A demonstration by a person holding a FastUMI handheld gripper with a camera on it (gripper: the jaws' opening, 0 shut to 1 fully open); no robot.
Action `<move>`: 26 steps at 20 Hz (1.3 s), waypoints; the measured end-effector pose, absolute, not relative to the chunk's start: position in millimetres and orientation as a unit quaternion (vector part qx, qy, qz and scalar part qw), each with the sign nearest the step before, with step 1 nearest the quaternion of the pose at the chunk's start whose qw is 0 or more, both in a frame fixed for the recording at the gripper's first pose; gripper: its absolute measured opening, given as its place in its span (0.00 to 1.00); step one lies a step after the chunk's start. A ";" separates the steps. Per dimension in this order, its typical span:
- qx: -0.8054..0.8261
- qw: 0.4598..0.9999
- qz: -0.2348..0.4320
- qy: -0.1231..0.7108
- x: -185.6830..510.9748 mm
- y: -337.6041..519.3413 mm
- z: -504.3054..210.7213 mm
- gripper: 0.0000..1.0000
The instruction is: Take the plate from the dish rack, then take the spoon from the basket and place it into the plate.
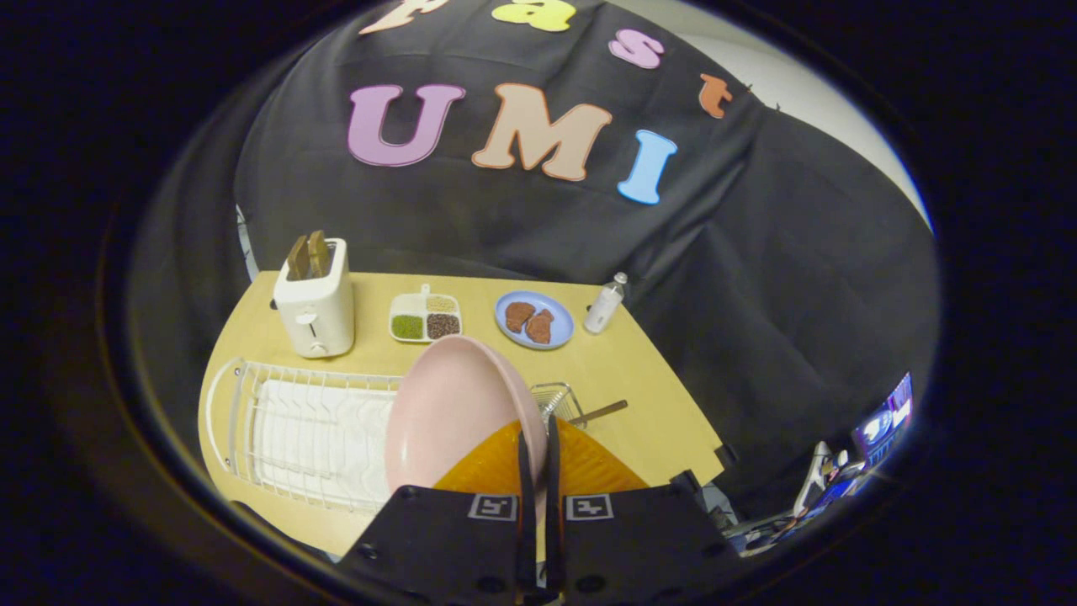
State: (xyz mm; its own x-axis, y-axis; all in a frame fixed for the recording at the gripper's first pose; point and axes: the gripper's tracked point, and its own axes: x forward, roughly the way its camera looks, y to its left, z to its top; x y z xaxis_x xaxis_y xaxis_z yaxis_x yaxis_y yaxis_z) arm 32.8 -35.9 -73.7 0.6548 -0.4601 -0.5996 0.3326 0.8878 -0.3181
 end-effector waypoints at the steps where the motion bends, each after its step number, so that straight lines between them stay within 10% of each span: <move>1: -0.081 0.906 -0.223 0.351 27.4 -43.9 -74.2 0.07; 26: 0.281 0.861 -0.263 0.334 -70.9 -187.2 -200.7 0.07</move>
State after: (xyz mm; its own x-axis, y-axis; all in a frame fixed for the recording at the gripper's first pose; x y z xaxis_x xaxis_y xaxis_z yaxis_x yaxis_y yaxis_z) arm -70.9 -187.2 -200.7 0.6388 -0.2645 -0.7225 0.6395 0.7046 0.3074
